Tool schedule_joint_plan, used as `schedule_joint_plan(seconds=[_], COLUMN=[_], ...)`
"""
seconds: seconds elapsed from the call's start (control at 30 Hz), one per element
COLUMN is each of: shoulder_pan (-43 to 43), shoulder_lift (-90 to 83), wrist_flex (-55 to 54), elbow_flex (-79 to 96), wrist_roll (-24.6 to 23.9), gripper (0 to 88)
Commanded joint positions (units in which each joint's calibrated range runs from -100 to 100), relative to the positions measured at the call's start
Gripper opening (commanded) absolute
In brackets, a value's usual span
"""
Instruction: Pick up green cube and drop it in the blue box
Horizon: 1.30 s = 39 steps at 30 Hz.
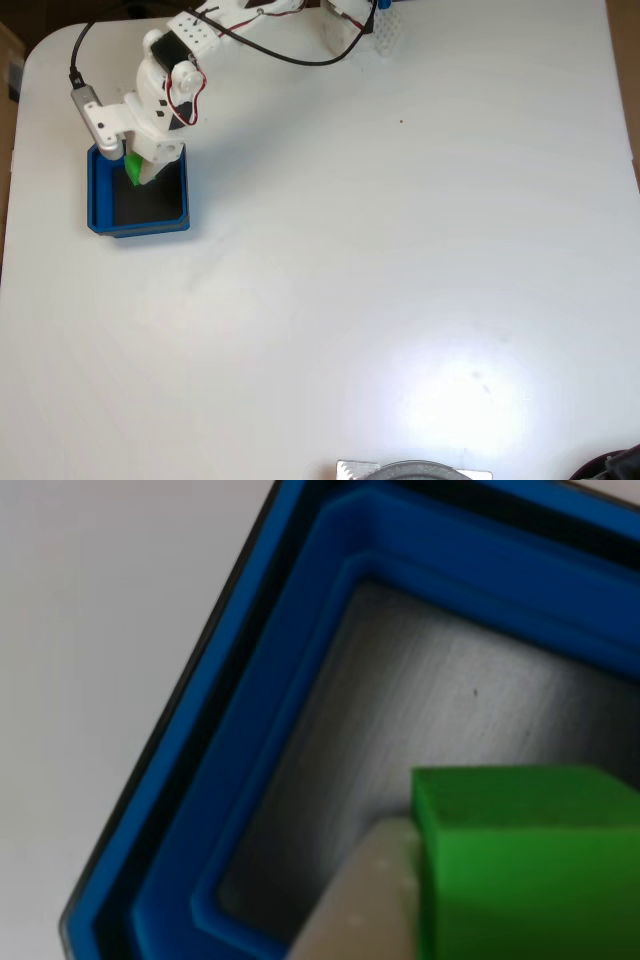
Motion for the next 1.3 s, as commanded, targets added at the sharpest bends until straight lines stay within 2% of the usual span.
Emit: schedule_joint_plan(seconds=[0.0, 0.2, 0.63, 0.97, 1.27], shoulder_pan=[0.97, 1.66, 1.74, 1.74, 1.81], shoulder_lift=[2.70, 7.05, 7.13, 7.22, 7.13], wrist_flex=[-1.14, -1.14, -0.98, -0.98, -0.81], elbow_flex=[-8.04, -13.87, -13.60, -13.51, -13.15], wrist_roll=[0.20, -0.20, -0.20, -0.20, -0.20], gripper=[2.0, 2.0, 2.3, 16.6, 17.7])
